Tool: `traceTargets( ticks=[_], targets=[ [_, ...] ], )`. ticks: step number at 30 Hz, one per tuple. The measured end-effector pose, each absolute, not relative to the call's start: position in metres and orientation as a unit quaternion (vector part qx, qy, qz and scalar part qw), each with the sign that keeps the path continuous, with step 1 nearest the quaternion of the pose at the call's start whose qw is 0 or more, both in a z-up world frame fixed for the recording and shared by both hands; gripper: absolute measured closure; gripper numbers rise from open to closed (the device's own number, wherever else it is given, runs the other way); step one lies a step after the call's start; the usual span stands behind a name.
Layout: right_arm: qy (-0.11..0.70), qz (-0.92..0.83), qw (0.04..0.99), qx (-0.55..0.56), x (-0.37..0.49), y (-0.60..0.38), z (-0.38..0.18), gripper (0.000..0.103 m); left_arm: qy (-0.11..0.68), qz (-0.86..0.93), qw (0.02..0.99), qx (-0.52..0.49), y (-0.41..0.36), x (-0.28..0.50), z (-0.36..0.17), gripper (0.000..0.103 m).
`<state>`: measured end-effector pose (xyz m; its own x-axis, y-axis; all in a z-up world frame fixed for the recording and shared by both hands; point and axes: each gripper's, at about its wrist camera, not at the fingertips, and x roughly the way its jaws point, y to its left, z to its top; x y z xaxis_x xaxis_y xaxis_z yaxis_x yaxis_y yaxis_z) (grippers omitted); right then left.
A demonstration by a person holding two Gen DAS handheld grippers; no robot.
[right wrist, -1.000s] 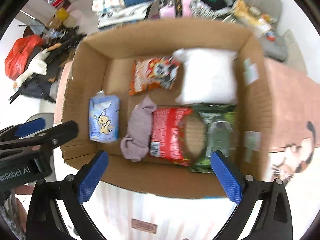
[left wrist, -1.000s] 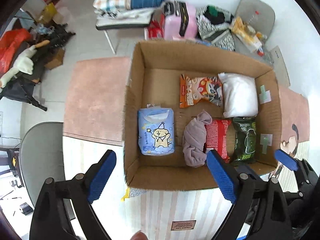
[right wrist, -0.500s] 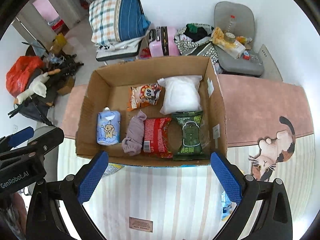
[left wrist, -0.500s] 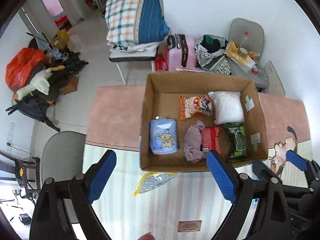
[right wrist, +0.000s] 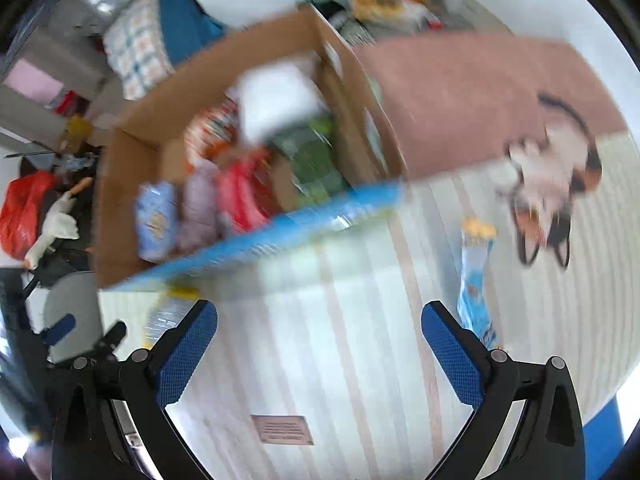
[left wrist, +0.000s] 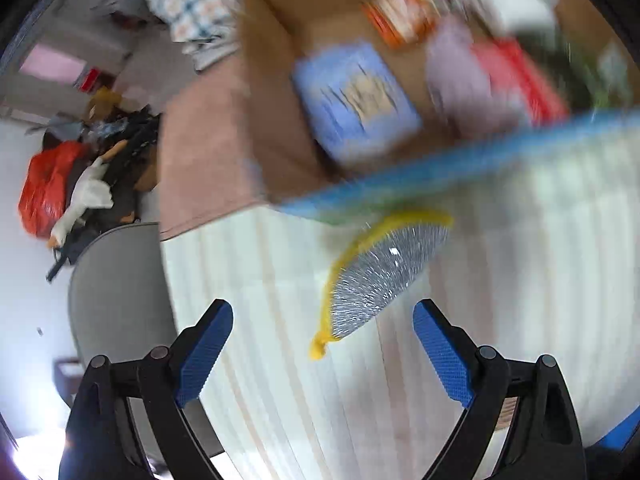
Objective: Organize soft objects
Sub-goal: 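Move left tool to the yellow sponge while right tool approaches the blue tube snack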
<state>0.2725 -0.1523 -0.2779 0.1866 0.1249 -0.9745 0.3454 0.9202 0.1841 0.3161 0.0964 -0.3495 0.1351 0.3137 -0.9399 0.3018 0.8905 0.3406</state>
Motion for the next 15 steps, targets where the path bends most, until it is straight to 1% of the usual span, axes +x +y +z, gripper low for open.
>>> traceTargets(
  ticks=[4,8,12,15],
  targets=[
    [0.64,-0.112,0.738,0.185,0.261,-0.168,-0.301,0.0,0.661,-0.014,0.698,0.277,0.083,0.318,-0.393,0.01],
    [0.638,-0.144,0.734,0.184,0.252,-0.192,-0.315,0.0,0.647,-0.017,0.706,0.287,0.069,0.319,-0.404,0.01],
    [0.639,-0.178,0.729,0.169,0.25,-0.221,-0.331,0.0,0.671,-0.038,0.703,0.233,0.056,0.309,-0.404,0.012],
    [0.668,-0.175,0.706,0.155,0.253,-0.24,-0.355,0.0,0.697,-0.055,0.697,0.161,0.053,0.296,-0.404,0.012]
  ],
)
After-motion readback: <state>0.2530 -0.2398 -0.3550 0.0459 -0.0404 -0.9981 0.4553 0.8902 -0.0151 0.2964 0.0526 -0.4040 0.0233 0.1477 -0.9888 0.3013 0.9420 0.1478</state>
